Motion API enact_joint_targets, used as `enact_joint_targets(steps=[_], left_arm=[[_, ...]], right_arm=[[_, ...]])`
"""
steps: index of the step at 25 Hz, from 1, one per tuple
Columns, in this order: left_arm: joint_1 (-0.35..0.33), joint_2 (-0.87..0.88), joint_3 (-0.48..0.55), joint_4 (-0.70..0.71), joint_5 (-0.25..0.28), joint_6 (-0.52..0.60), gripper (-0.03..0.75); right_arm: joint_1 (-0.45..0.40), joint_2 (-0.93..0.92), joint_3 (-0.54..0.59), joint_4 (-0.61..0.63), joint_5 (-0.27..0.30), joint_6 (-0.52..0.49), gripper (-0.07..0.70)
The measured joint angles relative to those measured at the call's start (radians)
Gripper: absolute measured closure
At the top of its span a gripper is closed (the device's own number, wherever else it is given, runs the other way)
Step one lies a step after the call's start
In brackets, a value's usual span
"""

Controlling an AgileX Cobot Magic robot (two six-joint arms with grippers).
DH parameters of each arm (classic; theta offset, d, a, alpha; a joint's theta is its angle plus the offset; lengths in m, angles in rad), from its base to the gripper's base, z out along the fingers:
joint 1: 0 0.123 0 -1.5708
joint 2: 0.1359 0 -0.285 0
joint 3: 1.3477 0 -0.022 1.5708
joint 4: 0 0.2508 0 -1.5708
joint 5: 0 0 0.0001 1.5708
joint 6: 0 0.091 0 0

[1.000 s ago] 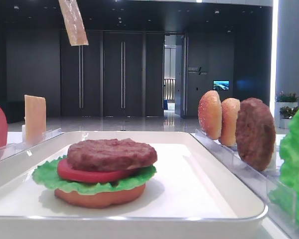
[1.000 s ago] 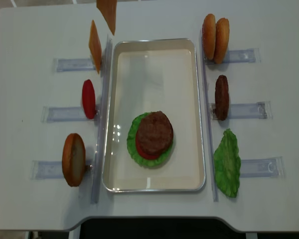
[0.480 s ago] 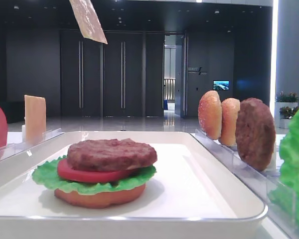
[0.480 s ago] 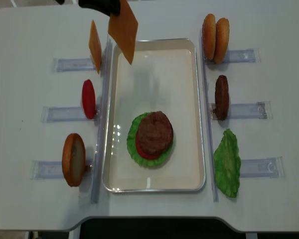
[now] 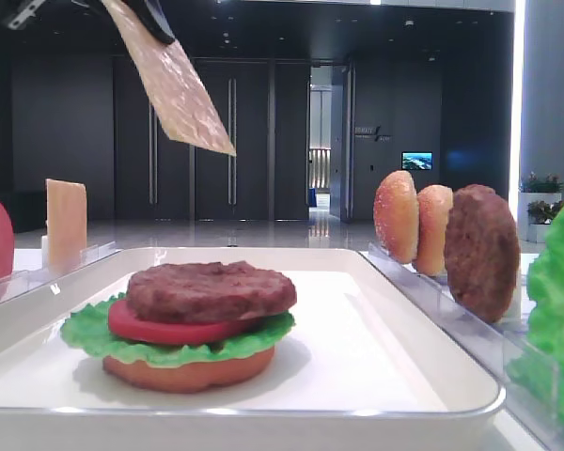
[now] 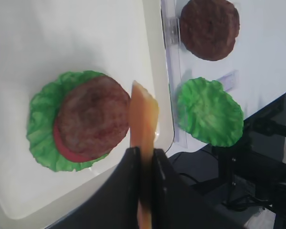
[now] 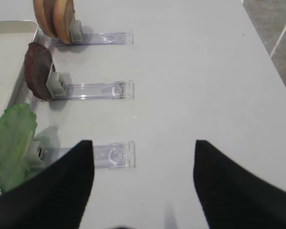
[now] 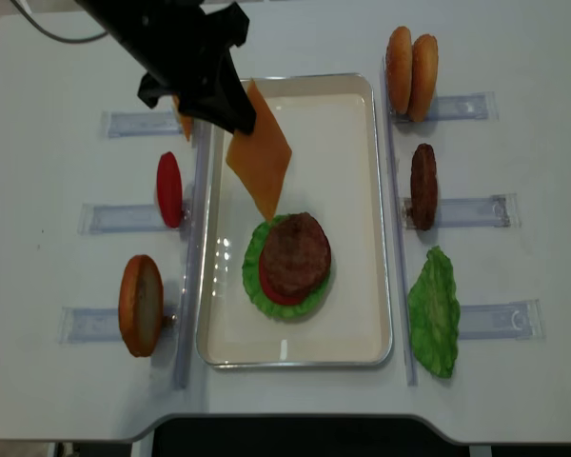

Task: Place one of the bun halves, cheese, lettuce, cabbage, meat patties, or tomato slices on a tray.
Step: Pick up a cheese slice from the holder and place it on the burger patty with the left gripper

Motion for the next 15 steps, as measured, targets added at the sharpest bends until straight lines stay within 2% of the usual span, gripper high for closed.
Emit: enact_joint_targets(steps=[8, 15], left_arm=[[-0.064, -0.026, 0.19, -0.177, -0.182, 0.177, 0.684], [-0.08, -0.029, 0.343, -0.29, -0.288, 0.301, 0.684]], right_arm=[[0.0, 0.0, 0.0, 0.0, 0.0, 0.0, 0.2], [0.0, 0.0, 0.0, 0.0, 0.0, 0.0, 0.2]])
